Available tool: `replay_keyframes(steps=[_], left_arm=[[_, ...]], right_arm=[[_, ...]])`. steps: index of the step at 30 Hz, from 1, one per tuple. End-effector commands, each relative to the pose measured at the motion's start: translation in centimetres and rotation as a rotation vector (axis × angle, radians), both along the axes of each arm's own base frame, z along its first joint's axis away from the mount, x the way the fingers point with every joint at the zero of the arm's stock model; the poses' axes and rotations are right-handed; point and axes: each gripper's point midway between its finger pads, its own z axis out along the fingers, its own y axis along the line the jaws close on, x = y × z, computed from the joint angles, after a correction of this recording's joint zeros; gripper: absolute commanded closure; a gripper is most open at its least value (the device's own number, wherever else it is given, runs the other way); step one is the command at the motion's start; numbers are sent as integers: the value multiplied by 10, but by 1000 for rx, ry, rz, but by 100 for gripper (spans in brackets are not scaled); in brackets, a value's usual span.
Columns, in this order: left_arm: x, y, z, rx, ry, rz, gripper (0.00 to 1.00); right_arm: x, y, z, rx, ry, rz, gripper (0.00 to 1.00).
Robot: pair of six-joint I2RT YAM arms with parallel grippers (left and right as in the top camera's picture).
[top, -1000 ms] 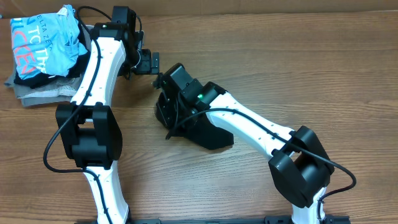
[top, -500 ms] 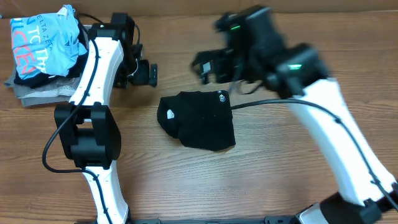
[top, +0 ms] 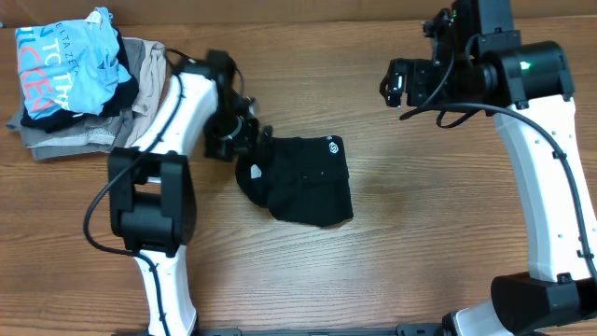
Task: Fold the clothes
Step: 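Raise the right gripper away and grasp the folded bundle with the left gripper, then carry the black bundle with the left gripper onto the clothes stack top-left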
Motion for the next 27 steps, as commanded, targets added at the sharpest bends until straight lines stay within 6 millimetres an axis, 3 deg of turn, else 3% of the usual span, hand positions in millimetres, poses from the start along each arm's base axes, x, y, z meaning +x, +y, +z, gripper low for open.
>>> replay_keyframes(steps=[1, 12, 14, 16, 17, 18, 23, 27], left_arm=[[-13, -18, -10, -27, 23, -6, 0], [-28, -75, -47, -52, -71, -151, 0], [-33, -83, -55, -56, -84, -176, 15], [-32, -87, -57, -60, -98, -183, 56], [-30, -88, -57, -63, -107, -183, 90], [-27, -88, -56, -66, -116, -183, 96], [-2, -83, -39, -87, -169, -145, 96], [28, -73, 4, -118, -202, -92, 96]], right_arm=[[1, -10, -2, -24, -7, 7, 0], [1, -18, -3, -31, -2, -1, 0], [1, -18, -3, -31, -2, -1, 0], [1, -17, -3, -31, -2, 0, 0], [1, -17, -3, -31, -2, 0, 0], [1, -18, -3, -31, -2, -1, 0], [1, -18, -3, -32, -3, -1, 0], [1, -19, -3, -41, -4, -6, 0]])
